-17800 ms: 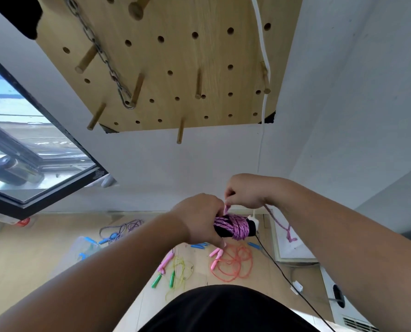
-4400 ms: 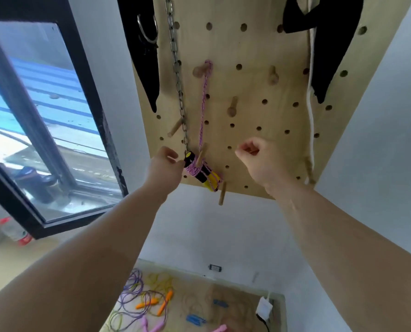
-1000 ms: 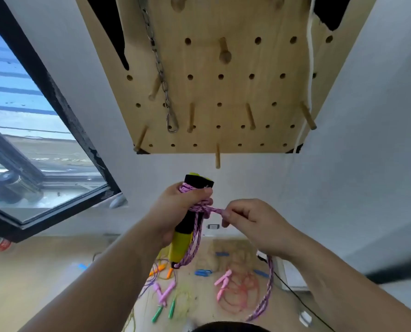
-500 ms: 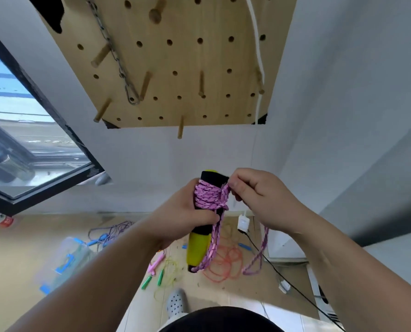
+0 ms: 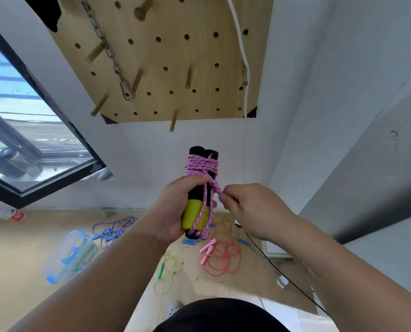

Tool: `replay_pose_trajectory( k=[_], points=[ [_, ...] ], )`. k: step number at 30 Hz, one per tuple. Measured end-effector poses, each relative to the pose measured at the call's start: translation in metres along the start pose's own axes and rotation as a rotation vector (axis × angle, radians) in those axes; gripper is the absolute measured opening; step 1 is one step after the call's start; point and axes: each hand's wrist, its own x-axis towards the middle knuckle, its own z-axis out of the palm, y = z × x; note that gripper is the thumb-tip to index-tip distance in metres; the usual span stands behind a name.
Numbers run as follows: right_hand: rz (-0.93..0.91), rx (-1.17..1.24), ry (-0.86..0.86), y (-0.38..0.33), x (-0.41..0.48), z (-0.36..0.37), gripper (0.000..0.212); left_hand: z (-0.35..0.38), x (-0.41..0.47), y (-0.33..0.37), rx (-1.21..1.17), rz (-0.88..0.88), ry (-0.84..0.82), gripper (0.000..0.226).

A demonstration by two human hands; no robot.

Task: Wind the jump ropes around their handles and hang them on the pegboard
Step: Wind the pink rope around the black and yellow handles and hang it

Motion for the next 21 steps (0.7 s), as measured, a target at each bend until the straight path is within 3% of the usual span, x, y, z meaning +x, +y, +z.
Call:
replay_pose_trajectory(
  k=[3,5,7,11,13,16,18,21],
  points=[
    [-0.064,-0.05,0.021,-0.018,-0.002,0.009,0.03,0.006,-0.003,0.007,0.154,0.127,-0.012,0.022],
    [-0.09,-0.071,-0.032,-0.025,-0.004,0.007,0.036,-0.002,0.004,0.01,0.538,0.299,0.085,0.02],
    [-0.104,-0.171,-0.143,-0.031,-0.006,0.0,0.037,-0.02,0.012,0.008,1.035,0.405,0.21,0.033],
    [-0.134,-0.308,-0.197,-0.035,0.0,-0.021,0.03,-0.046,0.009,0.003,1.448,0.342,0.089,0.041],
    [-0.109,-0.228,-0.139,-0.031,0.007,-0.03,0.031,-0.053,0.006,-0.001,1.354,0.305,0.016,0.039],
    [-0.012,-0.035,0.113,-0.014,0.019,-0.031,0.023,-0.05,-0.004,0.003,0.601,0.116,-0.068,0.042],
    [0.057,-0.018,0.332,-0.008,0.025,-0.02,0.02,-0.045,-0.008,0.006,0.241,0.036,-0.022,0.035],
    [0.076,0.048,0.487,-0.019,0.027,0.005,0.028,-0.035,-0.002,0.004,0.057,0.075,0.1,0.037]
  ],
)
